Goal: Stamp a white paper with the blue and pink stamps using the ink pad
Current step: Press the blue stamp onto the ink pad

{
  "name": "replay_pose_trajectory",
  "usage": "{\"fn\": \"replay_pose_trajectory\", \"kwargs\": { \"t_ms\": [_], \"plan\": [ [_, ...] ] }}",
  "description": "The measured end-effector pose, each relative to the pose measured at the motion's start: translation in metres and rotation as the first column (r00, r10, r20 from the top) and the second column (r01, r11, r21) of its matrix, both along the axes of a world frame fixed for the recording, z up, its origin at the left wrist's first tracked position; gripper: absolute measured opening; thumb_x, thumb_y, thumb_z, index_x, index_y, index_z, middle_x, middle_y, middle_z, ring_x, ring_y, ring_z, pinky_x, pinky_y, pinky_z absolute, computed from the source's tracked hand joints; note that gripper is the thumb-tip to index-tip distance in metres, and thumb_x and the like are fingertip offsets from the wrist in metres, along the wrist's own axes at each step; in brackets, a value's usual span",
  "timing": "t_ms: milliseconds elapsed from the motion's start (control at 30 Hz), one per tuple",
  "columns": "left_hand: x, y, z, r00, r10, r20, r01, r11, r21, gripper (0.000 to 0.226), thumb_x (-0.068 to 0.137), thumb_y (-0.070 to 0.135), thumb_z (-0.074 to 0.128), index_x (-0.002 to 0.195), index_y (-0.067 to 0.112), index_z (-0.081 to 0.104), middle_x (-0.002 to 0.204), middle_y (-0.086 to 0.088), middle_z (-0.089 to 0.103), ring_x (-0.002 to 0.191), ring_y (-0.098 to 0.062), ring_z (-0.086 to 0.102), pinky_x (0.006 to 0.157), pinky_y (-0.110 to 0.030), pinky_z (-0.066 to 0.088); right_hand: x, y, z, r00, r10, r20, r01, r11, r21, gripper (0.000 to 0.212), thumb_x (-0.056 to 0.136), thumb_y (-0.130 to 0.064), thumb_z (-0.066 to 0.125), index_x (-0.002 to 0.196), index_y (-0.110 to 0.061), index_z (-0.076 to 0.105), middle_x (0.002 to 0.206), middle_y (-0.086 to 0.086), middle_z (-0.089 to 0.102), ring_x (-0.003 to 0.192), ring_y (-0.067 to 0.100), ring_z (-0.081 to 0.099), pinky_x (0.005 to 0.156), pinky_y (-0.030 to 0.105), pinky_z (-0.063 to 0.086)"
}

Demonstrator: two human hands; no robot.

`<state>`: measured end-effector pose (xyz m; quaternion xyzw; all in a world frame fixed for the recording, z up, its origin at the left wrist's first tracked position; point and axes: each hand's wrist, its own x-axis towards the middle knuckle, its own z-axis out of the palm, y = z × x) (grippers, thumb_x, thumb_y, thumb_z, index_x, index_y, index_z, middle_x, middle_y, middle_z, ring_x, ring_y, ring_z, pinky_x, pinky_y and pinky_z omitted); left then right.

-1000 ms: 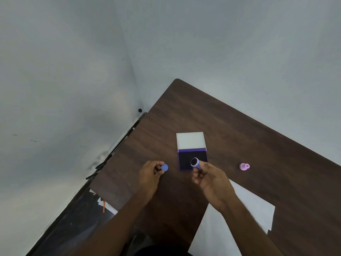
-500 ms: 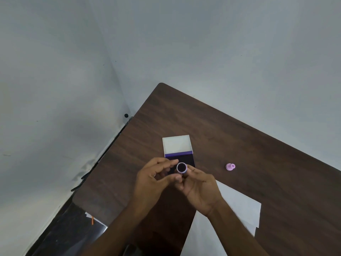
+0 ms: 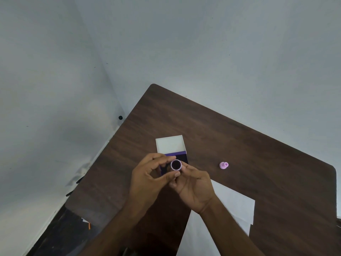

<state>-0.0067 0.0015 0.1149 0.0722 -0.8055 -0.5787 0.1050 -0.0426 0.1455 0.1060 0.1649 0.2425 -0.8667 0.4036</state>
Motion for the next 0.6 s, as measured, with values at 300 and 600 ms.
{"fn": "replay_pose_trajectory", "kwargs": {
  "t_ms": [300, 600],
  "plan": [
    [-0.0015, -0.0037, 0.0025, 0.998, -0.054, 0.027, 0.057, 0.988, -0.144, 0.045, 0.071, 0.045, 0.068, 0.097, 0.076, 0.047, 0.102, 0.029, 0.054, 0.103, 0.004, 0.057, 0.08, -0.001, 0.042, -0.002, -0.0018, 0.0036, 1.0, 0.011, 0.003, -0.011, 1.0, 0.0, 0.031, 0.094, -0.014, 0.044, 0.118, 0.0, 0.058, 0.111, 0.017, 0.058, 0.081, 0.018, 0.054, 0.075, 0.032, 0.052],
    [-0.0043, -0.0066, -0.0003, 0.989, -0.137, 0.059, 0.145, 0.975, -0.169, 0.045, 0.068, 0.059, 0.068, 0.107, 0.067, 0.048, 0.111, 0.033, 0.05, 0.104, -0.002, 0.057, 0.087, -0.005, 0.043, -0.0004, -0.0013, 0.0009, 0.996, -0.039, -0.08, 0.042, 0.998, 0.04, 0.037, 0.078, -0.014, 0.073, 0.11, 0.001, 0.065, 0.108, 0.018, 0.065, 0.09, 0.025, 0.066, 0.069, 0.03, 0.057]
  ]
}}
